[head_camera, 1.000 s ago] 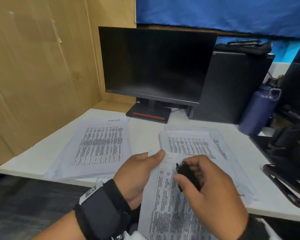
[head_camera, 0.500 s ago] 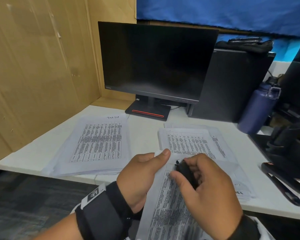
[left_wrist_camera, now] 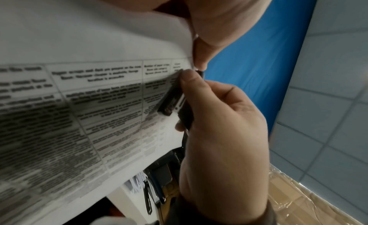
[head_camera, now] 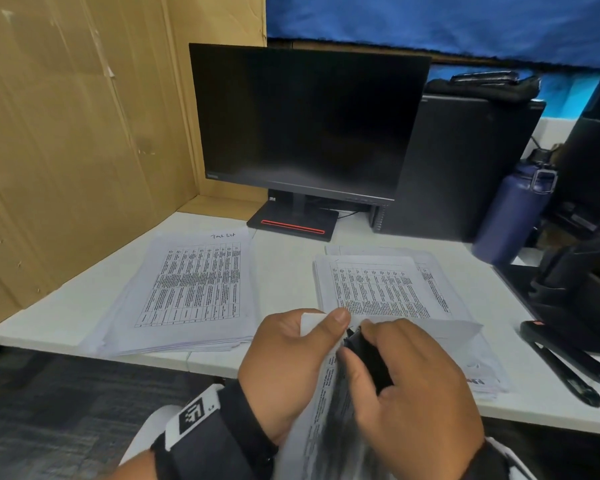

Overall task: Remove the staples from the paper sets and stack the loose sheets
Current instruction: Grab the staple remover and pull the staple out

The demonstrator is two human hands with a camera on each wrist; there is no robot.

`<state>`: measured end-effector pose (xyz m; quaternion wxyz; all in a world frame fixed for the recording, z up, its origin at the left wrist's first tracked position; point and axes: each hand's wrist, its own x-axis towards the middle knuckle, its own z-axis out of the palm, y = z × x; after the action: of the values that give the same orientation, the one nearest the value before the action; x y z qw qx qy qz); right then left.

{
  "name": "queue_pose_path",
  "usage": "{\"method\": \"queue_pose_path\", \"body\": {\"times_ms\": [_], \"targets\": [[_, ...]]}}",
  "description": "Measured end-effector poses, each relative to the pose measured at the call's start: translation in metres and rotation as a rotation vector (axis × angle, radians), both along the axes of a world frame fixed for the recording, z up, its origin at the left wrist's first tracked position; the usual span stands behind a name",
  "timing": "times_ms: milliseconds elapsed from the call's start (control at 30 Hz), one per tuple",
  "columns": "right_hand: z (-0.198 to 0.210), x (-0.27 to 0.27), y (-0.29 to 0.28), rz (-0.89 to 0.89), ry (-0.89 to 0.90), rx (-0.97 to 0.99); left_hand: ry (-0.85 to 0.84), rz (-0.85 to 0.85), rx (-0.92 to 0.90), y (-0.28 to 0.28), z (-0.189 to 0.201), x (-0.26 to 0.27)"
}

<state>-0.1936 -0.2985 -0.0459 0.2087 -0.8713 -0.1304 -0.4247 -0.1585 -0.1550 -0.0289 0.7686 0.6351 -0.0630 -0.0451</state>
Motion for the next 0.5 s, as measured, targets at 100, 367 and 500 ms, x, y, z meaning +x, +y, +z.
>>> {"method": "queue_pose_path", "body": {"times_ms": [100,367,500], "targets": [[-0.0003,-0.0021,0.0024,-0.059,-0.045,-0.070,-0.010,0.027,-0.008,-0.0029,-0.0022,-0.0031],[-0.0008,-0.0012,0.0062,0.122,0.110,0.485,-0.033,-0.006,-0.050,-0.0019,0.0009,-0.0023],[0.0026,0.0025,0.0028,0.085,0.020,0.270,-0.003,-0.071,-0.106,0.0029,0.0056,0.0043]]}}
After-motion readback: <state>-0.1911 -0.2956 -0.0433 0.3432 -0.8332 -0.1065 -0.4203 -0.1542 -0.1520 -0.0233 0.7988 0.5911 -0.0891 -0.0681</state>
